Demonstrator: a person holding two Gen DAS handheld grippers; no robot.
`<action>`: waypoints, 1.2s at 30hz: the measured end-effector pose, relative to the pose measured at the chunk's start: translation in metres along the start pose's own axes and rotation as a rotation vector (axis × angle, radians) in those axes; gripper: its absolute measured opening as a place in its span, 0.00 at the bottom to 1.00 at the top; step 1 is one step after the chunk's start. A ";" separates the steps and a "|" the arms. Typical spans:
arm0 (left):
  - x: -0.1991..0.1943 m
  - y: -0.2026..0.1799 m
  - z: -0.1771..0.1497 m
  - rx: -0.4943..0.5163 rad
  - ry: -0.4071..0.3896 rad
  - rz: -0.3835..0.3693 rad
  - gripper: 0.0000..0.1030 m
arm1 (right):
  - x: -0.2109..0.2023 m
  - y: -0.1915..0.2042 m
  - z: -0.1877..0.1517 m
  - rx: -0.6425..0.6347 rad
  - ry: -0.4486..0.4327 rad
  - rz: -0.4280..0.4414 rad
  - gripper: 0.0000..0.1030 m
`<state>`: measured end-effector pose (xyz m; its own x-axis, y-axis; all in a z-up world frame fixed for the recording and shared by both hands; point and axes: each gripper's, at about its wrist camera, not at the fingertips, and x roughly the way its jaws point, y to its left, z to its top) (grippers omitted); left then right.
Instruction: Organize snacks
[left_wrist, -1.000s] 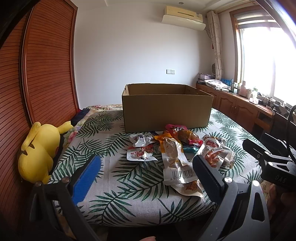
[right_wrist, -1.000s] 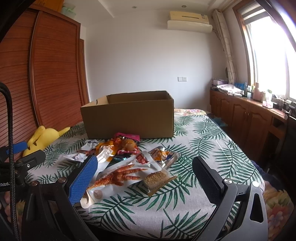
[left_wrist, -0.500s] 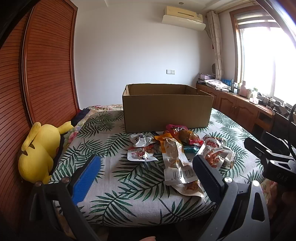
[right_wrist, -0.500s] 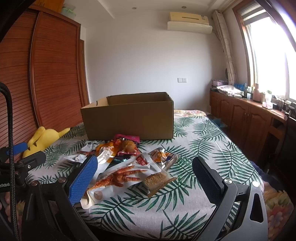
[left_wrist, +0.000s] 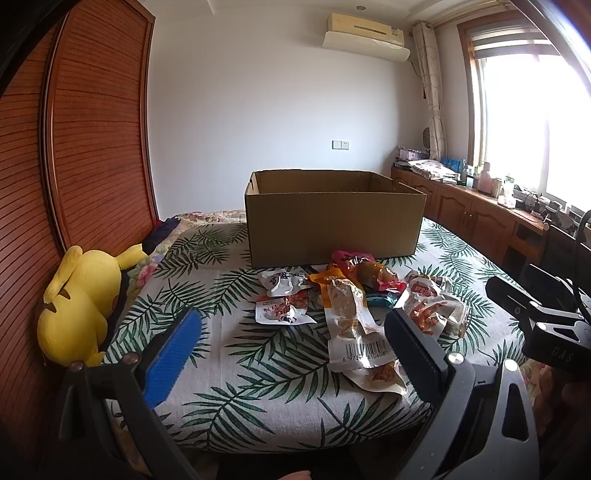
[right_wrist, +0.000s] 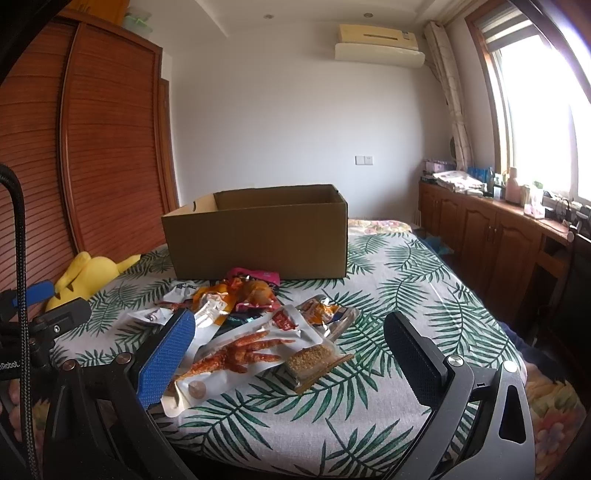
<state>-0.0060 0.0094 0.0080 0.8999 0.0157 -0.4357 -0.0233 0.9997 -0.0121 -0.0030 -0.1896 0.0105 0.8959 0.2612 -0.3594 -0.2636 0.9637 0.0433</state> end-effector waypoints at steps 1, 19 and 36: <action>0.000 0.000 0.000 0.000 0.000 0.000 0.98 | 0.000 0.000 0.000 0.000 0.001 0.000 1.00; -0.004 0.002 0.001 -0.005 -0.002 0.002 0.98 | -0.001 0.005 0.000 -0.010 0.005 0.006 1.00; 0.022 -0.002 0.006 0.035 0.070 -0.042 0.98 | 0.016 0.008 -0.012 -0.027 0.065 0.032 1.00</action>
<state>0.0167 0.0082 0.0033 0.8674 -0.0269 -0.4969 0.0307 0.9995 -0.0006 0.0050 -0.1781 -0.0062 0.8620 0.2871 -0.4178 -0.3021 0.9527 0.0313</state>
